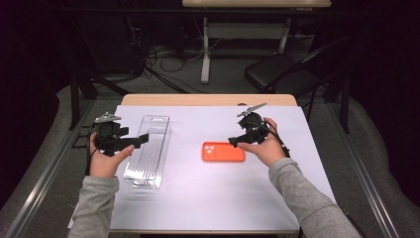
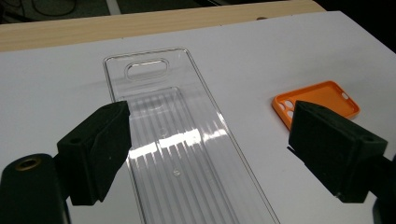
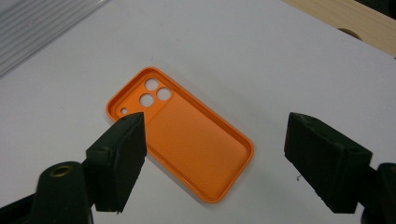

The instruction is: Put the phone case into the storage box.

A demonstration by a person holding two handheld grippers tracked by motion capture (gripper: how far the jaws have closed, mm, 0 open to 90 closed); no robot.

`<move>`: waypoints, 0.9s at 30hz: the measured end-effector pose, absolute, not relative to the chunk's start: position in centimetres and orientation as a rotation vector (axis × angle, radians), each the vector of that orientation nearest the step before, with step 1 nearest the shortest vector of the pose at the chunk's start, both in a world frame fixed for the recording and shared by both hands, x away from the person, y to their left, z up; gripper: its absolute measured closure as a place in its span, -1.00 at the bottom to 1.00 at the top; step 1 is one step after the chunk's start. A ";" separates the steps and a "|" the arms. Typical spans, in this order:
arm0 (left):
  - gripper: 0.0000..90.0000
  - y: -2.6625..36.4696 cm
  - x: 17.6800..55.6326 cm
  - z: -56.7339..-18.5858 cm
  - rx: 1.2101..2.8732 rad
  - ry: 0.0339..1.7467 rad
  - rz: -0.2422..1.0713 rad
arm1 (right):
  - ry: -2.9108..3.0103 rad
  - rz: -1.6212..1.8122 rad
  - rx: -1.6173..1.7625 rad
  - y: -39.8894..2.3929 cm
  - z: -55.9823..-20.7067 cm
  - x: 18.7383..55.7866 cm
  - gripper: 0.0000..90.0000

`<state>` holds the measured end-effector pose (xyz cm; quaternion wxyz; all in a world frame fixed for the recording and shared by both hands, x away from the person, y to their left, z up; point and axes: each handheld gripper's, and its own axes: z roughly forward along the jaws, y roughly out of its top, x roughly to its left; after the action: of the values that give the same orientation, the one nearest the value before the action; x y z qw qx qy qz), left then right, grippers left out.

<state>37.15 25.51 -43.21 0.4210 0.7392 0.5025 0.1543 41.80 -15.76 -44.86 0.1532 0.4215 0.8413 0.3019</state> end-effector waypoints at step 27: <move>-0.69 25.7 36.9 -43.2 1.868 1.255 0.396 | 2.563 0.718 0.838 -14.3 -44.4 43.9 -0.15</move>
<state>36.95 25.68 -43.17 0.4154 0.7435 0.4998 0.1577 43.92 -14.31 -44.36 0.1748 0.2959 0.9043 0.2532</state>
